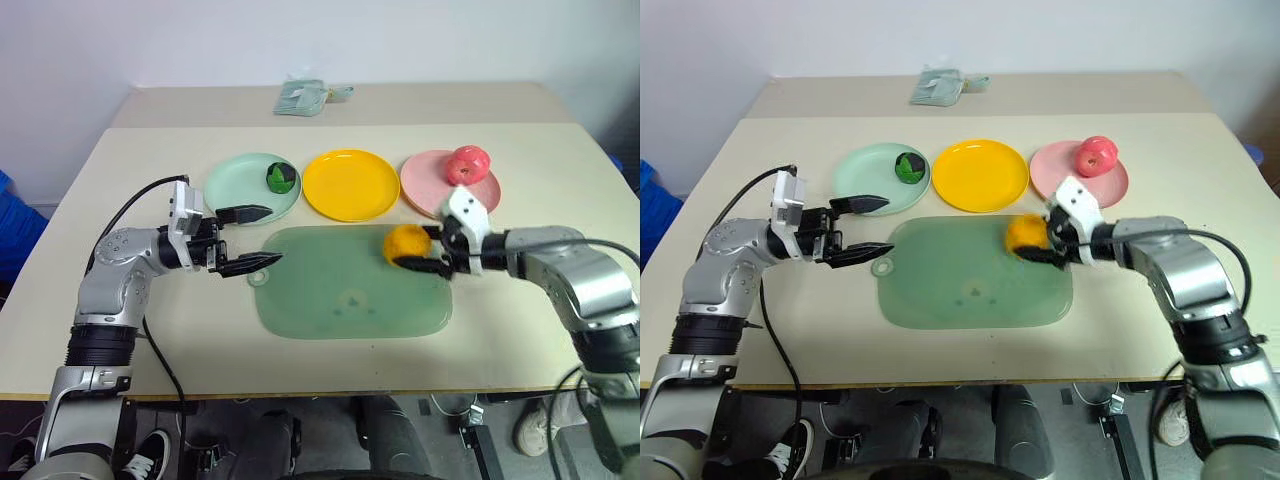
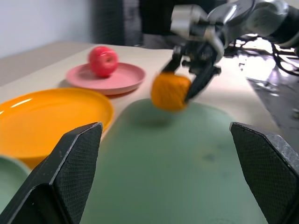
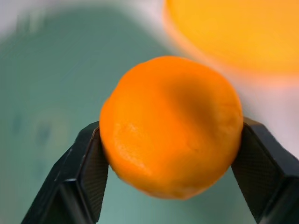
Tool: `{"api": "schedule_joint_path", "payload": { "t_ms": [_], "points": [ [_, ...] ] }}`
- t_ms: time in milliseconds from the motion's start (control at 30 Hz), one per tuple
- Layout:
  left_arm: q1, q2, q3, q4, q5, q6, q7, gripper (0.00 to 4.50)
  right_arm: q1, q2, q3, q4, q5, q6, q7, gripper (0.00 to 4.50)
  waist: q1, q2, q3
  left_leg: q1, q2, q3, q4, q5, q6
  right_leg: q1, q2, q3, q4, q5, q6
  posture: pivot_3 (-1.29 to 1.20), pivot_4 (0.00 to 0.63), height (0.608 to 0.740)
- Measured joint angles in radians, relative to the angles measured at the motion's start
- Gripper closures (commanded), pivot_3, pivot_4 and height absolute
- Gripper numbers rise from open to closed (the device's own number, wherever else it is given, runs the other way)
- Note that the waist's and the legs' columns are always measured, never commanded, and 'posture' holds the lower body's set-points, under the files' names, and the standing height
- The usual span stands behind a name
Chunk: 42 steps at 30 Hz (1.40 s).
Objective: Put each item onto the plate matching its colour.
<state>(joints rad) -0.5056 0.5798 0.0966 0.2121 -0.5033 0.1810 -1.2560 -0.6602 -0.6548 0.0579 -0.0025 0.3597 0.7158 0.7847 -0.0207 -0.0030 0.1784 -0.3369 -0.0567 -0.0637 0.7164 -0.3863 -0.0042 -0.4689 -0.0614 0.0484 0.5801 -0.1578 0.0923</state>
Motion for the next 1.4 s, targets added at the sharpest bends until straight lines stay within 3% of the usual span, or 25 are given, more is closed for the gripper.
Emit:
{"api": "schedule_joint_path", "payload": {
  "t_ms": [100,267,300,333,400,633,867,1100,1200,1400],
  "points": [
    [0.004,-0.017,0.002,0.013,0.051,-0.049,0.080,0.00,-0.115,0.139,-0.008,0.159,-0.078,-0.126,-0.154,1.45,0.005,0.000,0.000,-0.001,0.000,-0.002,-0.002,0.001,-0.002,-0.001,0.000,-0.001,0.000,0.000,0.000,0.00,0.150,0.740],
    [0.050,-0.044,0.001,-0.022,0.078,-0.058,0.170,0.00,-0.152,0.320,-0.001,0.432,-0.177,-0.304,-0.317,1.45,0.005,0.000,0.000,-0.006,-0.003,0.000,-0.002,0.000,0.000,-0.006,-0.003,-0.001,0.001,0.000,0.000,0.00,0.150,0.740],
    [0.060,-0.046,0.000,-0.034,0.078,-0.057,0.180,0.00,-0.155,0.335,-0.001,0.471,-0.185,-0.319,-0.328,1.45,0.004,0.000,0.000,-0.007,-0.003,0.001,-0.002,0.000,0.000,-0.008,-0.003,-0.001,0.001,0.000,0.000,0.00,0.150,0.740],
    [0.072,-0.048,0.000,-0.049,0.078,-0.054,0.190,0.00,-0.161,0.346,-0.001,0.512,-0.189,-0.332,-0.332,0.44,0.002,0.000,0.000,-0.009,-0.003,0.001,-0.002,0.000,0.000,-0.009,-0.003,-0.001,0.001,0.000,-0.001,0.00,0.150,0.740],
    [0.091,-0.047,0.000,-0.083,0.078,-0.048,0.205,0.00,-0.189,0.354,-0.012,0.567,-0.189,-0.360,-0.323,0.06,-0.002,0.000,0.000,-0.011,-0.003,0.001,-0.001,0.000,0.000,-0.012,-0.003,-0.001,0.001,0.000,-0.001,0.00,0.150,0.740],
    [0.109,-0.042,0.001,-0.116,0.075,-0.034,0.212,0.00,-0.244,0.343,-0.061,0.540,-0.179,-0.452,-0.276,0.06,-0.020,0.000,0.000,-0.009,-0.002,0.000,-0.001,0.001,-0.002,-0.010,-0.002,-0.003,0.004,0.000,-0.001,0.00,0.150,0.740],
    [0.044,-0.083,-0.027,-0.067,0.053,-0.065,0.115,0.00,-0.042,0.235,-0.173,0.209,-0.039,-0.467,-0.129,0.06,-0.016,0.000,0.000,-0.007,-0.002,0.000,-0.001,0.001,-0.002,-0.008,-0.002,-0.003,0.004,0.000,-0.001,0.00,0.150,0.740],
    [-0.076,-0.129,-0.079,0.098,0.041,-0.099,-0.036,0.00,0.412,-0.005,-0.302,-0.200,0.080,-0.377,0.037,0.06,0.006,0.000,0.000,-0.002,-0.001,0.002,-0.001,-0.002,0.004,-0.002,-0.001,-0.002,0.002,0.000,-0.001,0.00,0.150,0.740],
    [-0.127,-0.135,-0.087,0.197,0.042,-0.109,-0.107,0.00,0.576,-0.046,-0.395,-0.379,0.133,-0.324,0.036,0.06,0.004,0.000,0.000,0.001,-0.001,0.003,0.000,-0.003,0.006,0.001,0.000,-0.001,0.001,0.001,-0.001,0.00,0.150,0.740],
    [-0.203,-0.156,-0.092,0.332,0.054,-0.133,-0.182,0.00,0.705,-0.054,-0.479,-0.546,0.177,-0.254,-0.027,0.06,0.009,0.000,0.000,0.012,0.000,0.003,-0.001,-0.004,0.007,0.011,0.001,-0.001,0.000,0.000,-0.001,0.00,0.150,0.740]
  ]
}}
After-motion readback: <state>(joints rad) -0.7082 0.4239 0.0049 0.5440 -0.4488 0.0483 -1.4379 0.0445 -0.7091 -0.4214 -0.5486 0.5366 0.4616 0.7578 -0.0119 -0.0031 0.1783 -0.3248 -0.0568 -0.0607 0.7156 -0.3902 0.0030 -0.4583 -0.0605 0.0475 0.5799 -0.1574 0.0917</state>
